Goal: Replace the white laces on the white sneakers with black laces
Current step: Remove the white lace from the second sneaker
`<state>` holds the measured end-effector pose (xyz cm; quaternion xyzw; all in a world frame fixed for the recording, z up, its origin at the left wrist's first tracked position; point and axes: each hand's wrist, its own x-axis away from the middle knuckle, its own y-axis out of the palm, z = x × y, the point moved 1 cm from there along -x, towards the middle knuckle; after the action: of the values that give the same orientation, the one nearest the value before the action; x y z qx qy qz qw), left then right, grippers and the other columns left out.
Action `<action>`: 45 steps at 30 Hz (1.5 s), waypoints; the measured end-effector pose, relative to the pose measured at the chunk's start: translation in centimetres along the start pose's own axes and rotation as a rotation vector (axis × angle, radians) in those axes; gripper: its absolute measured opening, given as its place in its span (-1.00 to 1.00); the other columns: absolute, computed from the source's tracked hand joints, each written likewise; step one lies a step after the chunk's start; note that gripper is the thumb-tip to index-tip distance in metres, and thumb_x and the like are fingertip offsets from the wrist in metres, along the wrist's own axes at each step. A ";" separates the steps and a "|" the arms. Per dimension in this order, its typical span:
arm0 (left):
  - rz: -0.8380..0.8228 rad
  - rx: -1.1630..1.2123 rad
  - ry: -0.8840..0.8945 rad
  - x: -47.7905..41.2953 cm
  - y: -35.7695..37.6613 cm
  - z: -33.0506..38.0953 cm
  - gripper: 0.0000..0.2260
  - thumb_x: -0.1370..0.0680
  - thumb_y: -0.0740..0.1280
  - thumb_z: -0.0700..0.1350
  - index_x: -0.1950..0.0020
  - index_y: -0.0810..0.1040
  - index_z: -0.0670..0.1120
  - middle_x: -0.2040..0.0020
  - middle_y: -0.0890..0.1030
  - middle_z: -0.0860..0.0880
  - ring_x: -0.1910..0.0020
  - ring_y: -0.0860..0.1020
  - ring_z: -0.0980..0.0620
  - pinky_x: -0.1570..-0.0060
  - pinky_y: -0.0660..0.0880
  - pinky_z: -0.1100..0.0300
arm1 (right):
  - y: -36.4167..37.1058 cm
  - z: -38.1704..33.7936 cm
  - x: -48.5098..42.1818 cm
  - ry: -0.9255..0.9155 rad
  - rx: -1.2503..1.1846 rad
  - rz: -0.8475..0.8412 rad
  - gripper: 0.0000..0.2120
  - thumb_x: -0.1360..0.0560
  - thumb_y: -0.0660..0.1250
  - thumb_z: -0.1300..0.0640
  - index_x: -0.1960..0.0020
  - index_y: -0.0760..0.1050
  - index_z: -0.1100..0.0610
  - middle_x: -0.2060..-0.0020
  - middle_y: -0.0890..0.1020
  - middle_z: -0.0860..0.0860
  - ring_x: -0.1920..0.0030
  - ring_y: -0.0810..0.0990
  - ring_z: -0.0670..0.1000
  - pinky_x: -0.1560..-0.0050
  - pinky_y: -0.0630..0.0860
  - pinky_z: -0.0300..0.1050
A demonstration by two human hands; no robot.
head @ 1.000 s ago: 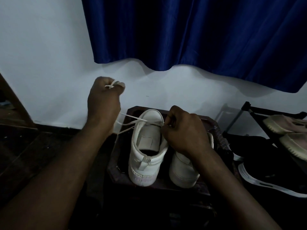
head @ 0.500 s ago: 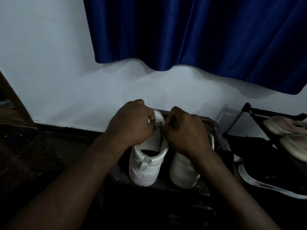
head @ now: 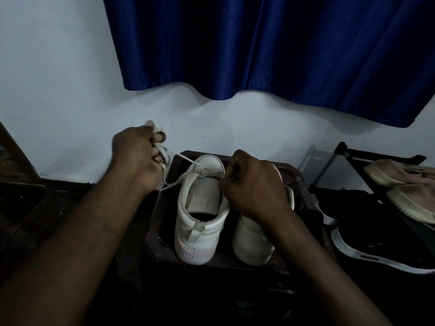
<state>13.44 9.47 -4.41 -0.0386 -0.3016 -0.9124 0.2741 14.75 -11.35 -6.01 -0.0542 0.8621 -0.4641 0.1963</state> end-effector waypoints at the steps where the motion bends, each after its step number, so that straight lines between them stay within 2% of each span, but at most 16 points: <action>1: 0.039 0.060 0.011 -0.4 -0.5 0.3 -0.72 -0.71 0.16 -0.16 0.18 0.44 0.03 0.43 0.42 0.09 0.56 0.21 0.16 0.52 0.17 0.31 | 0.0 0.0 0.0 0.004 0.000 -0.001 -0.89 -0.39 0.40 0.05 0.15 0.47 -0.02 0.32 0.59 -0.08 0.20 0.55 0.02 0.21 0.38 -0.07; 4: 0.167 0.157 0.129 -1.5 -2.1 2.0 -0.72 -0.69 0.24 -0.14 0.22 0.45 0.04 0.47 0.39 0.12 0.57 0.24 0.17 0.52 0.18 0.32 | 0.0 -0.1 0.0 0.014 0.005 -0.007 -0.89 -0.39 0.40 0.06 0.16 0.46 -0.02 0.32 0.59 -0.08 0.20 0.55 0.03 0.19 0.43 -0.06; 7: 0.202 -0.034 0.251 -2.0 -3.1 3.2 -0.80 -0.63 0.35 -0.15 0.19 0.54 0.02 0.35 0.45 0.09 0.54 0.31 0.18 0.46 0.27 0.31 | -0.1 -0.2 0.1 0.005 0.014 -0.009 -0.89 -0.39 0.40 0.04 0.16 0.47 -0.04 0.31 0.60 -0.09 0.19 0.56 0.02 0.17 0.46 -0.06; 11: -0.111 -0.482 0.307 -0.9 -2.0 1.1 -0.80 -0.60 0.34 -0.29 0.11 0.62 -0.01 0.13 0.61 0.03 0.33 0.47 0.10 0.20 0.45 0.17 | -0.1 -0.4 0.1 -0.057 0.003 -0.015 -0.90 -0.39 0.42 0.09 0.11 0.54 -0.03 0.19 0.58 -0.11 0.10 0.56 0.02 0.18 0.34 -0.10; 14: -0.317 -0.632 0.368 -0.2 -1.1 -0.3 -0.79 -0.55 0.42 -0.27 -0.08 0.66 0.02 -0.03 0.70 0.05 -0.04 0.64 0.04 -0.18 0.54 0.09 | -0.2 -0.9 0.1 -0.149 0.014 -0.041 -0.80 -0.41 0.39 0.18 0.01 0.57 -0.05 0.16 0.50 -0.18 -0.04 0.51 0.04 0.12 0.33 -0.09; 16: -0.434 -0.673 0.401 0.4 -0.4 -0.5 -0.68 -0.59 0.36 -0.34 -0.27 0.61 -0.03 -0.21 0.69 0.06 -0.25 0.62 0.12 -0.32 0.49 0.19 | -0.3 -1.2 0.2 -0.178 0.021 -0.100 -0.73 -0.44 0.37 0.21 -0.07 0.52 -0.08 0.13 0.56 -0.21 -0.11 0.50 0.00 0.02 0.42 -0.04; 19: -0.531 -0.779 0.421 0.9 0.0 -0.8 -0.60 -0.61 0.35 -0.34 -0.38 0.57 0.03 -0.30 0.64 0.15 -0.35 0.53 0.21 -0.39 0.43 0.19 | -0.4 -1.4 0.2 -0.205 0.054 -0.141 -0.69 -0.47 0.32 0.22 -0.12 0.45 -0.11 -0.02 0.62 -0.19 -0.17 0.50 -0.01 -0.10 0.47 0.02; 22: -0.501 -0.939 0.370 0.9 -0.3 -0.9 -0.58 -0.58 0.47 -0.13 -0.39 0.55 0.18 -0.28 0.62 0.17 -0.31 0.54 0.21 -0.37 0.48 0.08 | -0.3 -1.3 0.2 -0.227 0.086 -0.149 -0.72 -0.50 0.33 0.20 -0.15 0.47 -0.07 0.11 0.49 -0.20 -0.11 0.52 0.03 -0.01 0.39 -0.01; 25: -0.552 -1.088 0.250 1.3 -0.4 -1.1 -0.50 -0.50 0.55 -0.04 -0.41 0.55 0.17 -0.24 0.63 0.20 -0.21 0.58 0.24 -0.32 0.50 0.14 | -0.3 -1.2 0.1 -0.256 0.144 -0.150 -0.78 -0.54 0.34 0.13 -0.16 0.45 -0.02 0.24 0.35 -0.19 -0.06 0.51 0.09 0.07 0.33 -0.01; 27: -0.552 -1.125 0.234 1.6 -0.3 -1.6 -0.49 -0.48 0.53 -0.16 -0.39 0.57 0.14 -0.17 0.66 0.18 -0.14 0.62 0.21 -0.24 0.54 0.14 | -0.1 -1.2 0.0 -0.263 0.151 -0.157 -0.81 -0.56 0.33 0.07 -0.15 0.43 -0.03 0.18 0.47 -0.16 -0.08 0.52 0.10 0.04 0.41 0.02; 30: -0.436 -1.234 0.348 1.6 0.1 -2.7 -0.49 -0.46 0.47 -0.22 -0.38 0.56 0.10 -0.23 0.59 0.10 -0.18 0.58 0.10 -0.18 0.50 0.14 | 0.0 -1.1 -0.1 -0.255 0.155 -0.184 -0.82 -0.57 0.31 0.02 -0.16 0.42 -0.03 0.04 0.62 -0.03 -0.10 0.51 0.12 -0.04 0.49 0.12; 33: -0.323 -1.266 0.428 1.5 0.4 -3.5 -0.50 -0.45 0.45 -0.19 -0.36 0.55 0.11 -0.25 0.50 0.05 -0.19 0.54 0.07 -0.14 0.43 0.19 | -0.1 -1.0 -0.1 -0.237 0.170 -0.225 -0.67 -0.53 0.34 0.00 -0.28 0.41 -0.05 -0.05 0.64 -0.06 -0.17 0.50 0.10 -0.10 0.49 0.13; 36: -0.267 -1.220 0.429 1.4 0.3 -3.7 -0.49 -0.41 0.46 -0.13 -0.35 0.55 0.12 -0.25 0.48 0.05 -0.14 0.58 0.06 -0.12 0.45 0.18 | 0.0 -1.1 -0.2 -0.211 0.226 -0.249 -0.52 -0.52 0.31 -0.09 -0.43 0.39 -0.08 -0.20 0.64 -0.07 -0.28 0.48 0.12 -0.22 0.47 0.15; 39: -0.257 -1.191 0.382 1.4 0.3 -3.9 -0.47 -0.35 0.44 -0.01 -0.34 0.55 0.12 -0.26 0.53 0.07 -0.14 0.59 0.07 -0.20 0.50 0.11 | -0.1 -1.1 -0.2 -0.218 0.289 -0.267 -0.53 -0.52 0.26 -0.13 -0.42 0.46 -0.12 -0.29 0.62 -0.06 -0.34 0.47 0.15 -0.27 0.47 0.16; 43: -0.284 -1.114 0.356 1.6 0.4 -3.9 -0.41 -0.28 0.41 -0.01 -0.35 0.55 0.07 -0.28 0.58 0.09 -0.07 0.65 0.14 -0.20 0.55 0.10 | 0.0 -1.1 -0.2 -0.223 0.338 -0.297 -0.58 -0.53 0.30 -0.11 -0.39 0.50 -0.15 -0.28 0.60 -0.03 -0.34 0.47 0.15 -0.27 0.47 0.14; 45: -0.301 -1.112 0.363 1.6 0.5 -4.0 -0.42 -0.33 0.45 -0.06 -0.37 0.54 0.06 -0.30 0.58 0.09 -0.07 0.65 0.14 -0.19 0.56 0.09 | 0.0 -1.2 -0.3 -0.209 0.335 -0.296 -0.60 -0.52 0.31 -0.11 -0.35 0.52 -0.14 -0.26 0.60 -0.03 -0.33 0.48 0.15 -0.25 0.47 0.13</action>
<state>12.74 6.15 -7.03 0.0232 0.2701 -0.9540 0.1279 14.55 -10.37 -5.37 -0.1943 0.7307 -0.6162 0.2204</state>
